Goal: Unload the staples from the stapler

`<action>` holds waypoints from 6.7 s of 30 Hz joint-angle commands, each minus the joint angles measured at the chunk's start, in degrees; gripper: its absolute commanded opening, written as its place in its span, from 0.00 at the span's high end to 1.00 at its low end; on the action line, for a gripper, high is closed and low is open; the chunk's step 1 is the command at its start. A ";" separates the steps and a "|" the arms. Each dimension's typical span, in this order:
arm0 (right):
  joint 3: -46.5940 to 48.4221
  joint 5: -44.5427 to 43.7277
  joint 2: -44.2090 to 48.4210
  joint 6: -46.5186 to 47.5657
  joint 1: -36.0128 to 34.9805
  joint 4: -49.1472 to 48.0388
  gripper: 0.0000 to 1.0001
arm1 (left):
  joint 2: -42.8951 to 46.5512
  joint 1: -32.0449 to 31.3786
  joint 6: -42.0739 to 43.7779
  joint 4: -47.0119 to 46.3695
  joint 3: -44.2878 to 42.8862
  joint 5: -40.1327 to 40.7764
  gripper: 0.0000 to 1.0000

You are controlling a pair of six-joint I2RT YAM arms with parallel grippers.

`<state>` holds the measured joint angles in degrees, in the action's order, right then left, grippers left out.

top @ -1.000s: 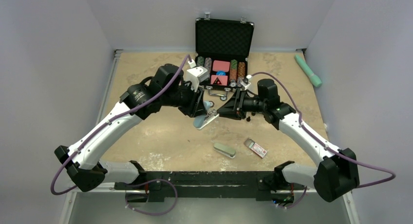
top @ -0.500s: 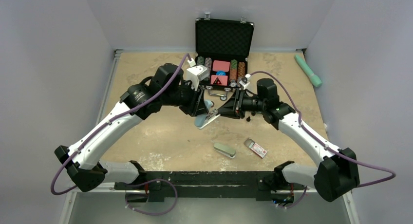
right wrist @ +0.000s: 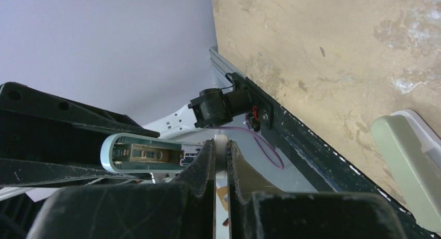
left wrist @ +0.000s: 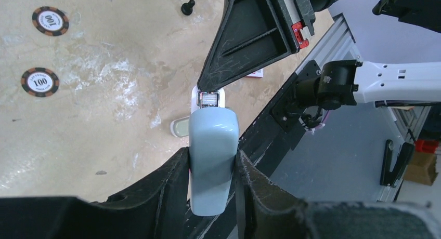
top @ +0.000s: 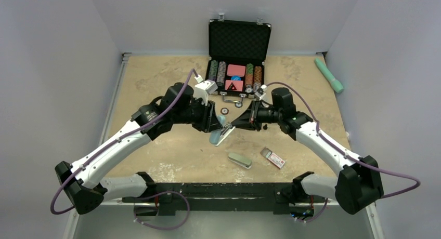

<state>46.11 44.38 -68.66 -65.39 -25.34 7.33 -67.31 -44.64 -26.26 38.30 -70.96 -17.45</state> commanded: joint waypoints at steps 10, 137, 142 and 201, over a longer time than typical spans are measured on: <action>4.05 -3.83 -8.25 2.27 -0.06 8.13 1.00 | -1.75 0.28 -12.54 -7.39 8.51 3.29 1.00; 34.72 -32.35 -29.53 12.45 8.73 59.61 1.00 | -25.59 13.24 -37.22 -12.59 9.17 -17.33 1.00; 32.59 -31.65 -28.93 9.47 9.56 59.90 1.00 | -24.15 15.00 -46.31 -8.85 12.13 -15.47 1.00; 33.90 1.59 -13.79 22.69 5.83 23.29 0.83 | -33.58 22.93 -25.31 -5.88 -5.86 -56.00 1.00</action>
<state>80.38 39.24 -84.53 -44.53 -19.59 39.83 -103.70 -20.86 -55.79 34.33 -78.87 -65.87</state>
